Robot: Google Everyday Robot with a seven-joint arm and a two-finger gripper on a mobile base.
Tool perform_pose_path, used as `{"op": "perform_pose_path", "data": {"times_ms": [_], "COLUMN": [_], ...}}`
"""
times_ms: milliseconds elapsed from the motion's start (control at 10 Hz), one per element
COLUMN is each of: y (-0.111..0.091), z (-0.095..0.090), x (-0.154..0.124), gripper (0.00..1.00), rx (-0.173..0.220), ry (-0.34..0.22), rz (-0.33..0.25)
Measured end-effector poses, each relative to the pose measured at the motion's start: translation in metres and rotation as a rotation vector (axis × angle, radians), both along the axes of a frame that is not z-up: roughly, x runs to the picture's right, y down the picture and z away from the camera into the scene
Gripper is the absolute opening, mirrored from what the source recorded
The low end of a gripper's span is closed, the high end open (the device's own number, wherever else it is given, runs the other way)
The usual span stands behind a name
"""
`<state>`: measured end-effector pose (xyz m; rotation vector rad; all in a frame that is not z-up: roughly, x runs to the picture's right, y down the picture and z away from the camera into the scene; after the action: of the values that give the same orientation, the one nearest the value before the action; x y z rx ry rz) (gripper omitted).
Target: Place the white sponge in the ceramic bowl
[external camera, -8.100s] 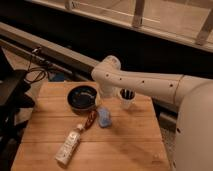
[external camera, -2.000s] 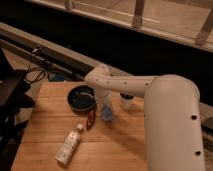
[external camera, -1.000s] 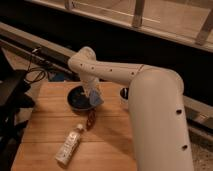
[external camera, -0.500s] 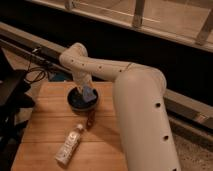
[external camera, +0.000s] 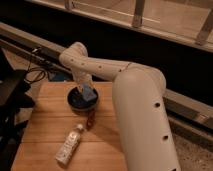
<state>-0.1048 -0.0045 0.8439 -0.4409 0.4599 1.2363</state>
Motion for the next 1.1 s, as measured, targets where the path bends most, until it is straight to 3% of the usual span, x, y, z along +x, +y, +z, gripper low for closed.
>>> {"op": "perform_pose_path", "data": {"times_ms": [200, 1100], "y": [-0.0015, -0.0087], "z": [0.0002, -0.0018], "x": [0.0024, 0.0004], "gripper": [0.6, 0.61], "rx": [0.003, 0.017], "ry": [0.0, -0.011], "rz": [-0.003, -0.016]}}
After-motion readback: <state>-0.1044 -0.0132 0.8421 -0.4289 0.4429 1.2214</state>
